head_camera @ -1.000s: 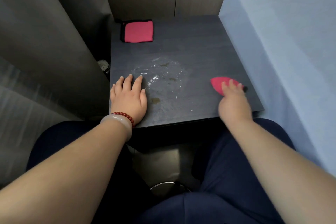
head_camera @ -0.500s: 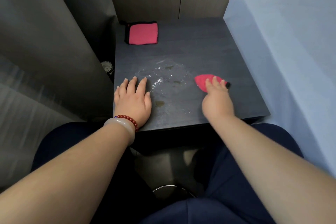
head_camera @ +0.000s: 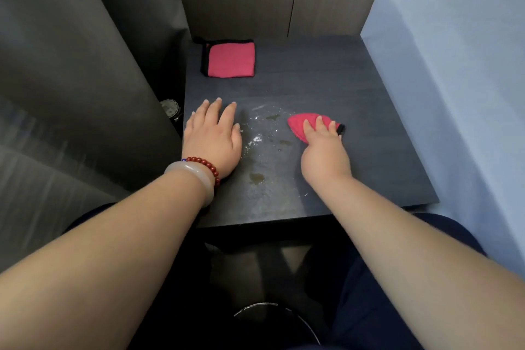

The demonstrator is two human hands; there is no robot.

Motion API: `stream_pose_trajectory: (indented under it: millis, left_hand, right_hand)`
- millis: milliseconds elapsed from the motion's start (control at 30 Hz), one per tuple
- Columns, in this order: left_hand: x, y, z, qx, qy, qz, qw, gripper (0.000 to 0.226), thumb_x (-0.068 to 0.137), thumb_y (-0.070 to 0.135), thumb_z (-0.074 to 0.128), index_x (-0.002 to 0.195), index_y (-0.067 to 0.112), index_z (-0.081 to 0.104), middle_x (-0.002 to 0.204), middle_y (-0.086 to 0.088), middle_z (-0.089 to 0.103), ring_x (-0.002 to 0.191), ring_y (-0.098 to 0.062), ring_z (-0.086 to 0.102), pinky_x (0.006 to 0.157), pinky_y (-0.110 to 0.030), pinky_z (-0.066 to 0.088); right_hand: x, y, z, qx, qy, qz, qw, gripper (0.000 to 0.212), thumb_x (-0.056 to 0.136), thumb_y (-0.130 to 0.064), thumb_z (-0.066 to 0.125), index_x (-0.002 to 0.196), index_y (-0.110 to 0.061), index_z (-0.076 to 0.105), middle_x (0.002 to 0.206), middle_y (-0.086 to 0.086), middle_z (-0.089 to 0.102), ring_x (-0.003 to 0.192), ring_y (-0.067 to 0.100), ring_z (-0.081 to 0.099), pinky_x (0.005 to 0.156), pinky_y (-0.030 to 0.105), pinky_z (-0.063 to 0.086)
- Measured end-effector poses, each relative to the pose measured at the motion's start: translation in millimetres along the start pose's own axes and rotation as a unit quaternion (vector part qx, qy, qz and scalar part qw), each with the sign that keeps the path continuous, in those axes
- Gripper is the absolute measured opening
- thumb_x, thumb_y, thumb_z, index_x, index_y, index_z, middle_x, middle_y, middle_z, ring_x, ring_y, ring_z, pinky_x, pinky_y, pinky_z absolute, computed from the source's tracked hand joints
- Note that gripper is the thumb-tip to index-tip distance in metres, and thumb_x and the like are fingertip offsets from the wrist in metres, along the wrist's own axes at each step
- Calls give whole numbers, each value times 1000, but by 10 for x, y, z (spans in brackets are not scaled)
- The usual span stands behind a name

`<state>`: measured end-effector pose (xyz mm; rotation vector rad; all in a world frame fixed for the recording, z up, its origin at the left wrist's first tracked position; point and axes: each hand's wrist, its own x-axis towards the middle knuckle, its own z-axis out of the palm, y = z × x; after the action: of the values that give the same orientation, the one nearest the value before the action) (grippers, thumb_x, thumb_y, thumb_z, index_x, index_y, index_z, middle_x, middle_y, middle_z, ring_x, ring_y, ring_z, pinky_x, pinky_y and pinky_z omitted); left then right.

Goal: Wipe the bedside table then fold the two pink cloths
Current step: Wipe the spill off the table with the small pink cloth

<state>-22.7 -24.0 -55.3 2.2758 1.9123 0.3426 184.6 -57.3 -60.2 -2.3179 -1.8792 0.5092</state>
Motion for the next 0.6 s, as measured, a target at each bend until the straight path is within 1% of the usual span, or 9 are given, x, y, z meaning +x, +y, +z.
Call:
stream_pose_trajectory:
  millis: [100, 167, 267, 333, 433, 500, 533, 600]
  left_hand:
    - [156, -26, 11, -3, 8, -1, 1000, 50, 100, 34, 32, 149, 23, 31, 157, -7, 26, 146, -27, 15, 118, -45, 13]
    - [262, -44, 46, 0, -1, -3, 1000, 50, 100, 35, 30, 150, 24, 29, 158, -6, 24, 147, -27, 14, 119, -45, 11]
    - [419, -9, 97, -3, -11, 2, 1000, 51, 101, 35, 29, 150, 24, 28, 159, -7, 22, 147, -27, 11, 119, -44, 9]
    - [524, 33, 119, -12, -6, 4, 1000, 50, 101, 34, 30, 150, 24, 29, 159, -7, 22, 147, -27, 10, 119, -44, 8]
    - [689, 37, 119, -16, -2, 7, 1000, 50, 101, 34, 30, 150, 23, 29, 160, -7, 20, 148, -27, 9, 119, -44, 7]
    - [810, 3, 103, -9, -6, 5, 1000, 51, 101, 35, 29, 151, 24, 28, 160, -6, 18, 148, -26, 7, 119, -44, 6]
    - [868, -15, 98, -4, -10, 6, 1000, 51, 101, 36, 28, 151, 25, 26, 161, -5, 16, 148, -26, 6, 120, -44, 5]
    - [971, -39, 96, 5, -19, 9, 1000, 52, 101, 37, 26, 152, 26, 24, 162, -4, 13, 149, -24, 3, 120, -43, 4]
  right_hand:
    - [-542, 8, 161, 46, 53, -55, 996, 73, 84, 7, 42, 151, -16, 25, 160, 8, 14, 147, 34, 3, 119, 37, 2]
    - [-878, -19, 241, 68, 52, -74, 994, 65, 88, 4, 42, 149, -15, 30, 159, 6, 18, 148, 33, 4, 119, 35, -1]
    - [-688, -85, 227, 38, 37, -79, 995, 67, 89, 3, 40, 151, -19, 25, 161, 3, 12, 148, 29, -2, 117, 31, -7]
    - [-268, -160, 168, 22, 36, -68, 997, 71, 87, 4, 39, 152, -19, 21, 161, 4, 9, 148, 30, -2, 118, 33, -5]
    - [221, -267, 40, 22, 14, -35, 999, 73, 86, 4, 39, 152, -18, 18, 161, 7, 6, 147, 32, -2, 118, 37, -1]
    - [187, -261, 48, 34, 15, -40, 998, 74, 86, 6, 39, 153, -18, 18, 161, 6, 6, 148, 30, -3, 119, 36, -1]
    - [53, -218, 80, 49, 23, -58, 997, 74, 86, 7, 39, 152, -19, 20, 161, 4, 7, 148, 27, -3, 121, 35, -1]
    - [-317, -110, 110, 96, 56, -76, 991, 71, 86, 10, 41, 150, -19, 28, 160, -1, 14, 148, 21, 2, 121, 36, 9]
